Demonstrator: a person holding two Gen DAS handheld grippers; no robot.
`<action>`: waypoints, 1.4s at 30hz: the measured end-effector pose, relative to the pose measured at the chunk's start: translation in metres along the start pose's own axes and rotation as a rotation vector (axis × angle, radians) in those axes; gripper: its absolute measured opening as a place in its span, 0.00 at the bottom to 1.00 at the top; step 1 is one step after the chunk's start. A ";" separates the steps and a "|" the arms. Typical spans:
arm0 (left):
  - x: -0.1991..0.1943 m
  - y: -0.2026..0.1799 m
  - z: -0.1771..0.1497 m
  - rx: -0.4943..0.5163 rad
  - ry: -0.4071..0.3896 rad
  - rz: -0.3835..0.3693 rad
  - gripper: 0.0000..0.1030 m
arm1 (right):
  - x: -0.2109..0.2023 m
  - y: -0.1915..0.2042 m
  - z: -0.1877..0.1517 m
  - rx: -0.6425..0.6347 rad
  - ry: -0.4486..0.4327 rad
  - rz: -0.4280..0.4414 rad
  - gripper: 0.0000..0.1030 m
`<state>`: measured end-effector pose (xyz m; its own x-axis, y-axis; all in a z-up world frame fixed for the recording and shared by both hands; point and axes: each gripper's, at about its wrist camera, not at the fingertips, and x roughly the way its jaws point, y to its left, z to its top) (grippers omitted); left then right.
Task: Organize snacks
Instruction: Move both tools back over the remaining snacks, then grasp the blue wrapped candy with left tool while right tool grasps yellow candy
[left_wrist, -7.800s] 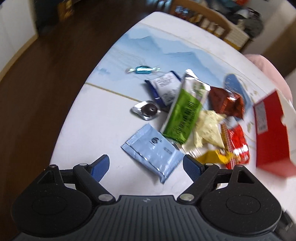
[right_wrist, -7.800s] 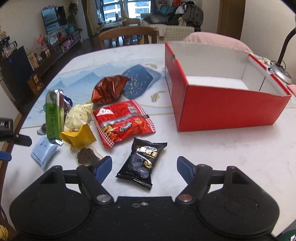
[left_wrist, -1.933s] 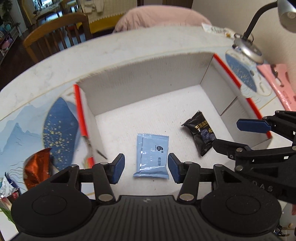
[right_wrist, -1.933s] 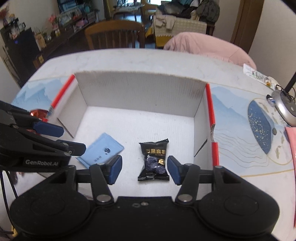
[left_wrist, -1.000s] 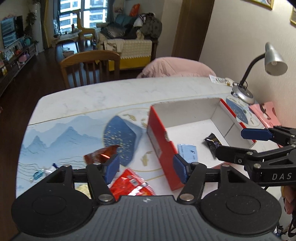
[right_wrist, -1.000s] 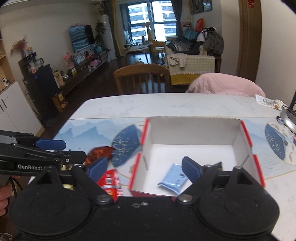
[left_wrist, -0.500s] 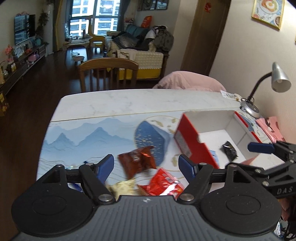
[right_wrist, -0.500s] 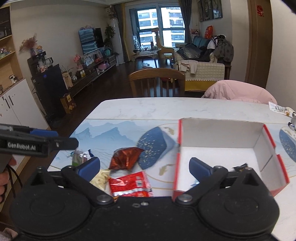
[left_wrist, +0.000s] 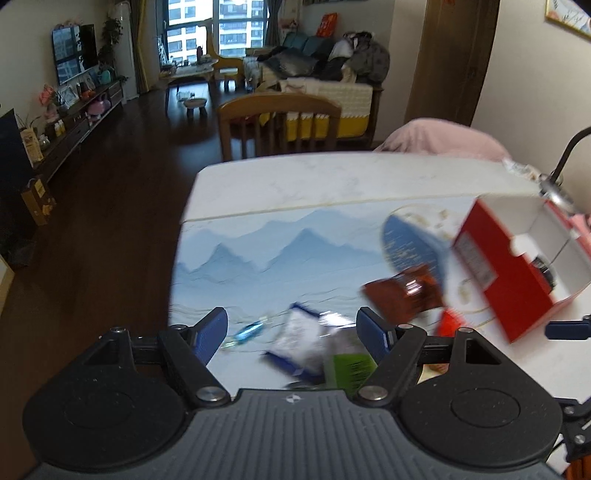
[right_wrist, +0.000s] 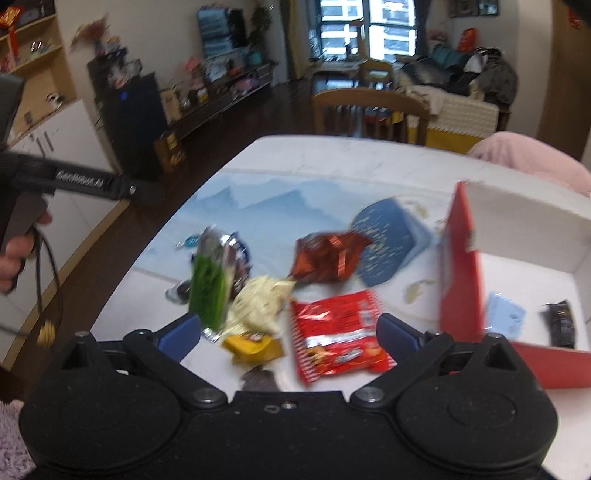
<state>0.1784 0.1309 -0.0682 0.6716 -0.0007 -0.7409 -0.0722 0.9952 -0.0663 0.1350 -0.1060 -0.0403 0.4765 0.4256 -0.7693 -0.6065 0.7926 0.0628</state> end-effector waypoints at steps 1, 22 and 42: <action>0.006 0.007 -0.001 0.010 0.011 -0.001 0.74 | 0.007 0.003 0.000 0.002 0.020 -0.002 0.98; 0.131 0.053 -0.007 0.259 0.222 -0.061 0.74 | 0.074 0.022 -0.014 0.012 0.155 -0.019 0.76; 0.157 0.048 -0.002 0.302 0.259 -0.178 0.39 | 0.085 0.030 -0.013 -0.037 0.144 -0.036 0.51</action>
<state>0.2792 0.1780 -0.1891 0.4440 -0.1610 -0.8815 0.2731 0.9612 -0.0381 0.1490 -0.0512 -0.1117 0.4036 0.3283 -0.8540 -0.6149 0.7885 0.0125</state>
